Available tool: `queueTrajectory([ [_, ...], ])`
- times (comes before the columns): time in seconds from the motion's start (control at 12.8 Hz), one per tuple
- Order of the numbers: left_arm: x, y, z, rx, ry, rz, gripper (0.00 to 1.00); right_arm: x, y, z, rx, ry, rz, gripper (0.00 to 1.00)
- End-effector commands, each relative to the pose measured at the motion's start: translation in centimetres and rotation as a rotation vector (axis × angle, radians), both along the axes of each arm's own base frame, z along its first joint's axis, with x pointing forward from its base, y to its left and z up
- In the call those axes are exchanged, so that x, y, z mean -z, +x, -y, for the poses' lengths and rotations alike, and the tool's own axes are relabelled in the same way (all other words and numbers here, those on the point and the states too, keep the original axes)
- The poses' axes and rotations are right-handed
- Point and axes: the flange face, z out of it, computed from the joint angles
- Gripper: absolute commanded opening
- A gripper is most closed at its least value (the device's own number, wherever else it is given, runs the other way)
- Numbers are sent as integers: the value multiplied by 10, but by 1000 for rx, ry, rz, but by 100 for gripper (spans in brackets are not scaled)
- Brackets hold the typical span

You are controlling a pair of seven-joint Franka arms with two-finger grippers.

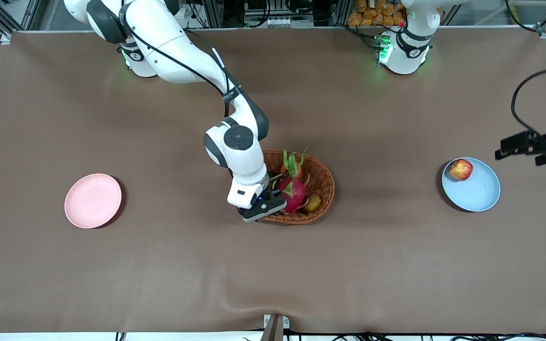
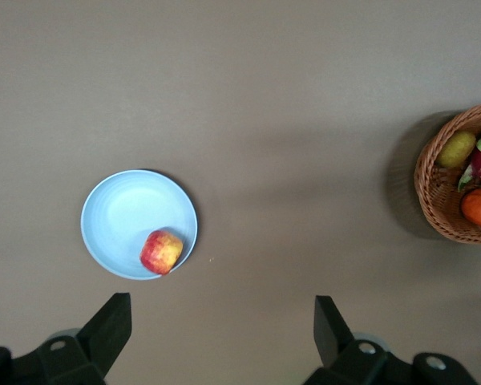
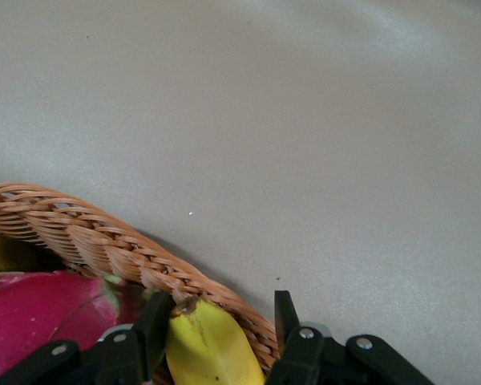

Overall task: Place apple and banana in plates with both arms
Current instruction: 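Grasp the yellow banana with the right gripper while the left gripper withdraws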

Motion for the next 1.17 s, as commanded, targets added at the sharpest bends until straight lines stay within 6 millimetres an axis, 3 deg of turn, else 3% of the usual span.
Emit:
queueTrajectory([
  [0.0, -29, -21, -4, -20, 37, 31, 100, 4, -2, -5, 8, -19, 2, 61],
  [0.39, -62, -78, -1, -83, 42, 23, 100, 10, -7, -4, 68, -10, -22, 61],
  [0.63, -61, -121, -1, -82, 43, 1, 100, 9, -10, -3, 71, -29, -42, 53],
  [0.78, -62, -123, -1, -83, 42, 9, 100, 9, -11, -2, 75, -44, -58, 40],
  [1.02, -54, -104, 0, -80, 45, 26, 100, 8, -13, -3, 87, -43, -65, 4],
  [1.1, -54, -92, 7, -72, 48, 35, 100, 6, -13, -4, 97, -39, -64, 0],
])
